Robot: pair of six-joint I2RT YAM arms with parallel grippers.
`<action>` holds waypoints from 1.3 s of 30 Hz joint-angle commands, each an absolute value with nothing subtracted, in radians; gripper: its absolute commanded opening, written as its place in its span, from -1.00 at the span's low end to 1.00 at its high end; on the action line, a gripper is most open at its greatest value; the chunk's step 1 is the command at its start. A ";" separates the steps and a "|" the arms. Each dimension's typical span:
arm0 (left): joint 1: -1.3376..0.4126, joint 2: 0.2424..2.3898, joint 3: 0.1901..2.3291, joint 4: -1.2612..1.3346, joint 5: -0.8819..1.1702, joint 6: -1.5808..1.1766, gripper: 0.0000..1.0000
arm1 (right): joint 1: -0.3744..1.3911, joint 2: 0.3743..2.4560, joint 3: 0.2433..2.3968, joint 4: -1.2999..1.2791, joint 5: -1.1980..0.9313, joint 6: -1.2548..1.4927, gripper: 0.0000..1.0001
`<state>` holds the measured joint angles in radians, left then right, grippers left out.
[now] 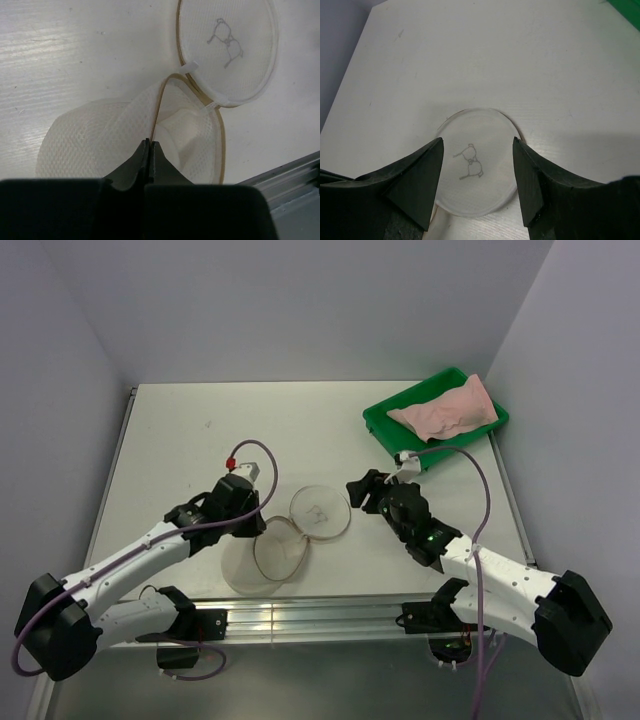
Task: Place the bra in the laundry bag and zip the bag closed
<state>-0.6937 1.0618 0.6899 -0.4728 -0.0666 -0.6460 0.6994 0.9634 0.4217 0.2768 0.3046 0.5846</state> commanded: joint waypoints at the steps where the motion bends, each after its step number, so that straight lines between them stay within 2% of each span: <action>1: -0.698 1.084 0.706 -0.437 -0.083 -0.634 -1.00 | 0.696 0.966 0.419 0.313 0.299 0.565 0.29; 6: -0.710 1.147 0.779 -0.362 -0.112 -0.600 -1.00 | 0.695 0.934 0.407 0.313 0.325 0.581 0.27; 16: -0.712 1.436 1.037 -0.353 -0.265 -0.433 -1.00 | 0.695 0.862 0.391 0.309 0.448 0.579 0.22; 18: -0.712 1.451 1.049 -0.339 -0.284 -0.425 -0.84 | 0.678 0.862 0.438 0.246 0.478 0.526 0.14; 19: -0.712 1.454 1.055 -0.342 -0.302 -0.423 -0.52 | 0.666 0.867 0.454 0.227 0.473 0.512 0.14; 21: -0.712 1.447 1.066 -0.353 -0.325 -0.419 -0.19 | 0.620 0.877 0.480 0.190 0.459 0.483 0.11; 22: -0.712 1.437 1.071 -0.356 -0.346 -0.420 0.06 | 0.603 0.900 0.506 0.180 0.457 0.460 0.07; 25: -0.715 1.370 1.072 -0.362 -0.353 -0.428 0.43 | 0.552 0.978 0.586 0.138 0.482 0.385 0.03; 28: -0.727 1.266 1.081 -0.377 -0.324 -0.433 0.55 | 0.506 1.099 0.703 0.068 0.567 0.282 0.00; 31: -0.747 1.142 1.088 -0.396 -0.243 -0.423 0.56 | 0.436 1.222 0.814 0.017 0.603 0.215 -0.06; 36: -0.753 0.930 1.010 -0.411 -0.039 -0.376 0.55 | 0.315 1.409 0.968 -0.037 0.545 0.147 -0.10; 39: -0.753 0.859 0.941 -0.440 -0.008 -0.350 0.55 | 0.269 1.595 1.127 -0.069 0.537 0.098 -0.10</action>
